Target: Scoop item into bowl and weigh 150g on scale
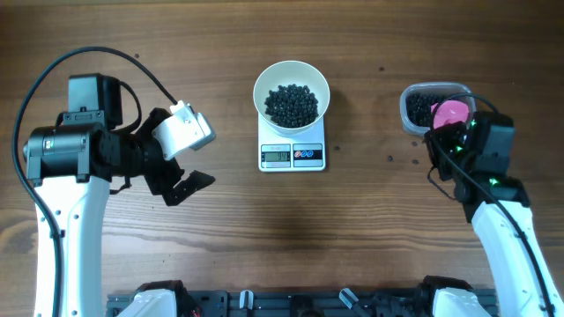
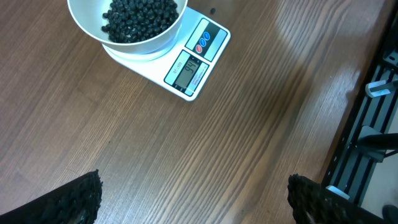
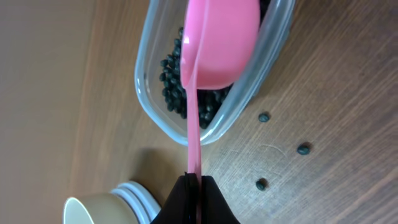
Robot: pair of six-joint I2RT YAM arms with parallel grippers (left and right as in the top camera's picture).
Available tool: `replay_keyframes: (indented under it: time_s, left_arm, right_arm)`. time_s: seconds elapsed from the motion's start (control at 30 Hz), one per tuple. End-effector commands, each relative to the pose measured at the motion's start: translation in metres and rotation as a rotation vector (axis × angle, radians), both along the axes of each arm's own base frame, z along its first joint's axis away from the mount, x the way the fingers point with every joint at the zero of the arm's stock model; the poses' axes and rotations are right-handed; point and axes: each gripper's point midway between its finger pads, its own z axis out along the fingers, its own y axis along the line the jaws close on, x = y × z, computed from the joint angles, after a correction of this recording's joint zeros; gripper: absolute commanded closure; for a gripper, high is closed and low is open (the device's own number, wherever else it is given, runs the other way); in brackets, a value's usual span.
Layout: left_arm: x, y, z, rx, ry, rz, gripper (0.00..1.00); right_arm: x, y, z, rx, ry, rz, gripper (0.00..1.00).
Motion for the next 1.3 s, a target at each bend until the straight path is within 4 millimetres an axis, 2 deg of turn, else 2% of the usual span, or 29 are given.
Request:
replay_keyframes:
  time_s: [0.0, 0.23, 0.37, 0.6, 0.73, 0.9, 1.03, 1.27]
  left_arm:
    - [0.001, -0.002, 0.010, -0.014, -0.041, -0.018, 0.00]
    - [0.001, -0.002, 0.010, -0.014, -0.041, -0.018, 0.00]
    - [0.001, -0.002, 0.010, -0.014, -0.041, -0.018, 0.00]
    - [0.001, -0.002, 0.010, -0.014, -0.041, -0.018, 0.00]
    - [0.001, -0.002, 0.010, -0.014, -0.041, -0.018, 0.00]
    - [0.001, -0.002, 0.010, -0.014, -0.041, -0.018, 0.00]
    - [0.001, -0.002, 0.010, -0.014, -0.041, -0.018, 0.00]
    - [0.001, -0.002, 0.010, -0.014, -0.041, -0.018, 0.00]
  right_arm:
    - [0.002, -0.005, 0.019, -0.056, -0.010, 0.035, 0.95]
    - [0.007, 0.000, 0.035, -0.064, -0.033, 0.086, 0.95]
    - [0.006, 0.000, 0.053, -0.112, -0.026, 0.141, 0.95]
    - [-0.010, 0.005, 0.093, -0.196, 0.027, 0.279, 0.95]
    - [-0.017, 0.006, 0.110, -0.239, 0.048, 0.339, 0.95]
    - [-0.025, 0.003, 0.109, -0.270, 0.135, 0.380, 0.95]
    - [-0.028, -0.008, 0.113, -0.329, 0.205, 0.391, 0.95]
    - [-0.018, -0.029, 0.128, -0.495, 0.292, 0.476, 0.95]
